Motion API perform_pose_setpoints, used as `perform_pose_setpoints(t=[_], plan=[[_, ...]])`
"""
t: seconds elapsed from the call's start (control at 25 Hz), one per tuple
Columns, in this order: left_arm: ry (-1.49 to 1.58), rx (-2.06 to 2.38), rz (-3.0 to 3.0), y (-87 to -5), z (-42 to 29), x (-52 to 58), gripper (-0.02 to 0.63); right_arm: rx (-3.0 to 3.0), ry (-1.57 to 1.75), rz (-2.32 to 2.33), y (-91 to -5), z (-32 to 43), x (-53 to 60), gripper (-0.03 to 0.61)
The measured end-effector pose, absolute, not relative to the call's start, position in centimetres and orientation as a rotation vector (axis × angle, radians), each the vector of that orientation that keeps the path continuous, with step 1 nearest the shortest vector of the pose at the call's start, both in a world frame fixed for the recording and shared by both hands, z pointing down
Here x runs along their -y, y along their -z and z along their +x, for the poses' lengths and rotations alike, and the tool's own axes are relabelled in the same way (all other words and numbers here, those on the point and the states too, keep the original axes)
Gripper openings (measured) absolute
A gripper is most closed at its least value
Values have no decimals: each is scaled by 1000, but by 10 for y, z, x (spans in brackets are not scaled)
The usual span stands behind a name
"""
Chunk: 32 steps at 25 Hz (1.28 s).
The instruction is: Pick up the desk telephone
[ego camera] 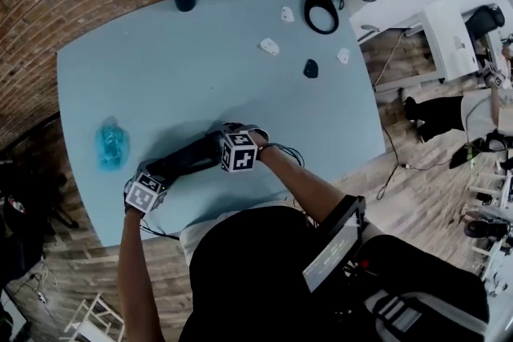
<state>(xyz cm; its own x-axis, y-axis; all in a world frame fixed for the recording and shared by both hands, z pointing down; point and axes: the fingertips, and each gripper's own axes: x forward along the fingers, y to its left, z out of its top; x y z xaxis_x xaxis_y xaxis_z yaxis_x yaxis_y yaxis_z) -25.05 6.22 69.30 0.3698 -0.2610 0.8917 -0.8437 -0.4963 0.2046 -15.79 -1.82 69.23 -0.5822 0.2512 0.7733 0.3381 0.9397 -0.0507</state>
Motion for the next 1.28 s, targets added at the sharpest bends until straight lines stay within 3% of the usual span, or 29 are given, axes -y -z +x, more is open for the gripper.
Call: perform_pose_setpoints(t=[1.28], plan=[[-1044, 965, 2120, -672, -165, -111, 304, 2263, 138, -314, -669, -69, -41, 244]])
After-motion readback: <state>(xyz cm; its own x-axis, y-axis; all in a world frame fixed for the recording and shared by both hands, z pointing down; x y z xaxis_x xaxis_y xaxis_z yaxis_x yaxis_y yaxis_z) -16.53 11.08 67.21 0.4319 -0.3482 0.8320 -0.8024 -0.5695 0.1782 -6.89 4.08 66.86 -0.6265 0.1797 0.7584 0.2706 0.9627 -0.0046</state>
